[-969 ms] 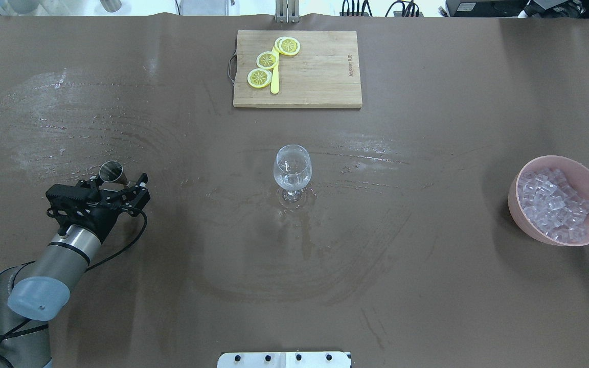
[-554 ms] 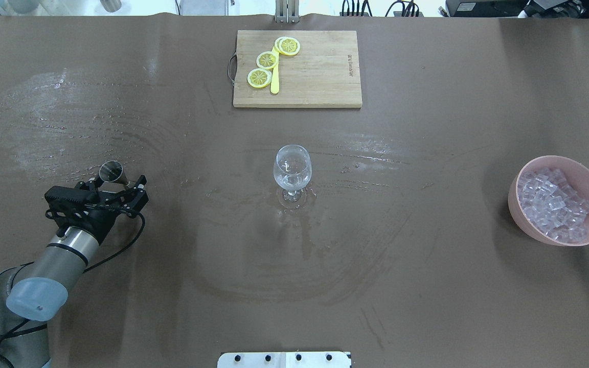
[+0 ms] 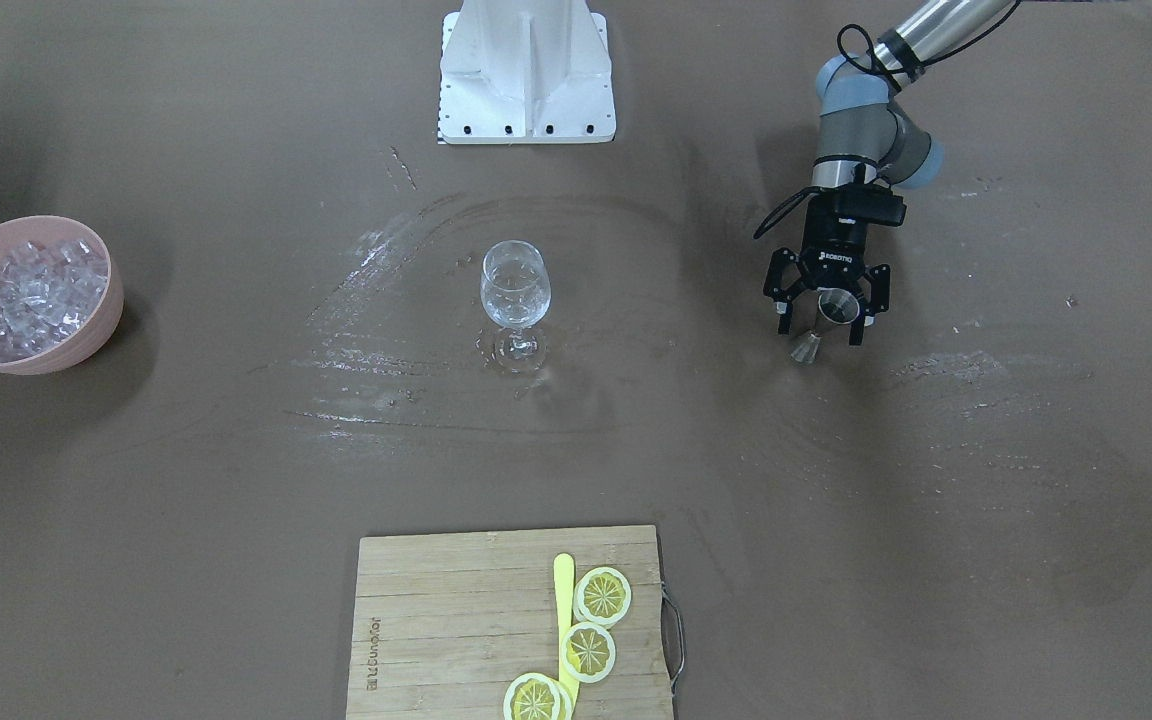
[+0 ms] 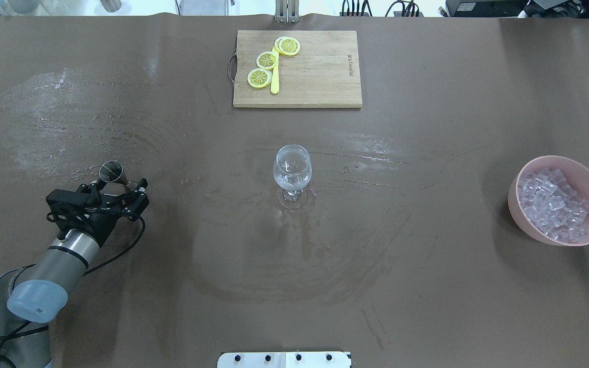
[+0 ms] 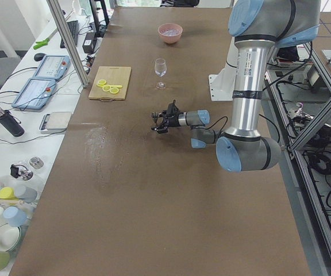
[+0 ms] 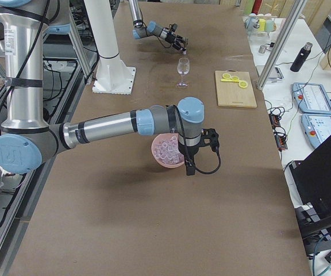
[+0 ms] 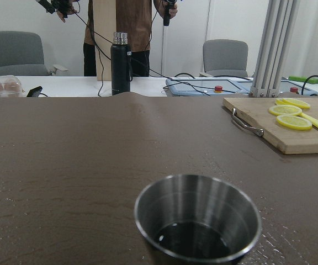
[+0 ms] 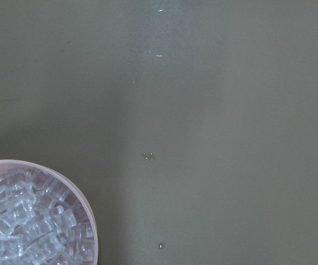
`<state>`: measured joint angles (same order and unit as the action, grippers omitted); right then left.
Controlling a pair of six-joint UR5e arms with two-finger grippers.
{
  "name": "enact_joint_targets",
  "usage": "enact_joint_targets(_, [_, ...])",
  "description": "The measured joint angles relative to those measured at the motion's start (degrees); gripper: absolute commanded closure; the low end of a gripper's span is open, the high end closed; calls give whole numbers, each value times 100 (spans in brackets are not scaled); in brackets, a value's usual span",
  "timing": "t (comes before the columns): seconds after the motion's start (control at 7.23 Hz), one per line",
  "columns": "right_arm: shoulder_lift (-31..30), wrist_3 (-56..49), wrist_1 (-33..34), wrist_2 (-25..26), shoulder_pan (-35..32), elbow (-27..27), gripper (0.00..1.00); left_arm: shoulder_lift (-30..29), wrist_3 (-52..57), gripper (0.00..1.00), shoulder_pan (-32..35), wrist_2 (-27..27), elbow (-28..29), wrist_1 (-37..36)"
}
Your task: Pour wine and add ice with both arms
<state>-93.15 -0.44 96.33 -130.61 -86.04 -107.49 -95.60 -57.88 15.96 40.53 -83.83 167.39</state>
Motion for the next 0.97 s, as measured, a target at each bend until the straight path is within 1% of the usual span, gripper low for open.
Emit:
enact_joint_targets(0.14, [0,0,0,0,0,0,0,0,3,14,-6,-3,23,3])
enact_joint_targets(0.42, [-1,0,0,0,0,0,0,5,4,46,-12,-9,29,4])
enact_joint_targets(0.55, [-1,0,0,0,0,0,0,5,4,58,-13,-10,20,6])
enact_joint_targets(0.97, [-1,0,0,0,0,-6,0,9,5,59,-14,-10,-1,13])
